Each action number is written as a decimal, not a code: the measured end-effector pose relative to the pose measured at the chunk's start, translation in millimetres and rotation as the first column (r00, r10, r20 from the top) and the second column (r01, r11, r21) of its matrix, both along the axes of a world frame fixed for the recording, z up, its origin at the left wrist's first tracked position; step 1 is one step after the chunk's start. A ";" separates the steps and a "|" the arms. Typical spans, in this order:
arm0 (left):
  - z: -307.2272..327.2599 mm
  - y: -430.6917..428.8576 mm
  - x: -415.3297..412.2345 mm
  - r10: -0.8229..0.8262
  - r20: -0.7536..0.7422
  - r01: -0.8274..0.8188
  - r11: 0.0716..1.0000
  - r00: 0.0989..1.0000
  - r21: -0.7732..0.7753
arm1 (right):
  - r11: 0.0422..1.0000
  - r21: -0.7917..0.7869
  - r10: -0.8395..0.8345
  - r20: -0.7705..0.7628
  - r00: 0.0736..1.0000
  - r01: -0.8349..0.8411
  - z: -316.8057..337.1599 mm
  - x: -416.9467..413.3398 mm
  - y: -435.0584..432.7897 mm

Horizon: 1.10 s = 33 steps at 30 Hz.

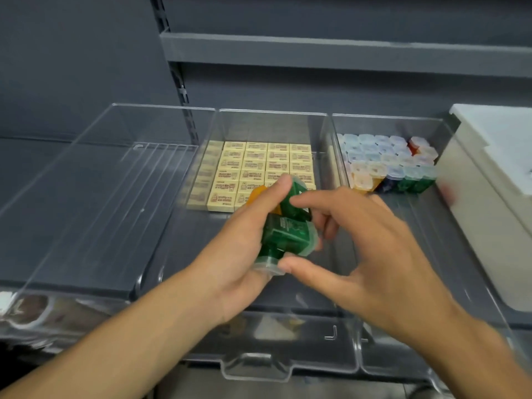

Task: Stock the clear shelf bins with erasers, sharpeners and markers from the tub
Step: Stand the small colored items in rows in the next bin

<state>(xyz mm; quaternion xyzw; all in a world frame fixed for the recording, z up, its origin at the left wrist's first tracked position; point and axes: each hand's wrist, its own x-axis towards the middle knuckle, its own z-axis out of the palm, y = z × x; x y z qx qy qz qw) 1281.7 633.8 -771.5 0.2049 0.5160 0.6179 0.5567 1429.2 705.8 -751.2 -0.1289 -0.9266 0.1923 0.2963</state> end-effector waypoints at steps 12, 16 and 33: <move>10.2 -8.5 10.2 0.011 0.071 -0.012 1.000 0.997 0.007 | 0.994 -0.095 -0.058 -0.115 0.992 0.047 0.0 14.4 -8.4; 11.1 0.5 8.0 -0.005 0.161 -0.002 0.999 0.987 0.039 | 0.965 -0.256 -0.110 -0.206 0.972 0.055 -1.7 22.7 -7.8; 10.9 12.3 24.2 -0.020 0.290 -0.023 0.989 0.957 0.147 | 0.268 -0.961 -0.546 -0.208 0.812 -0.065 -5.4 50.0 59.8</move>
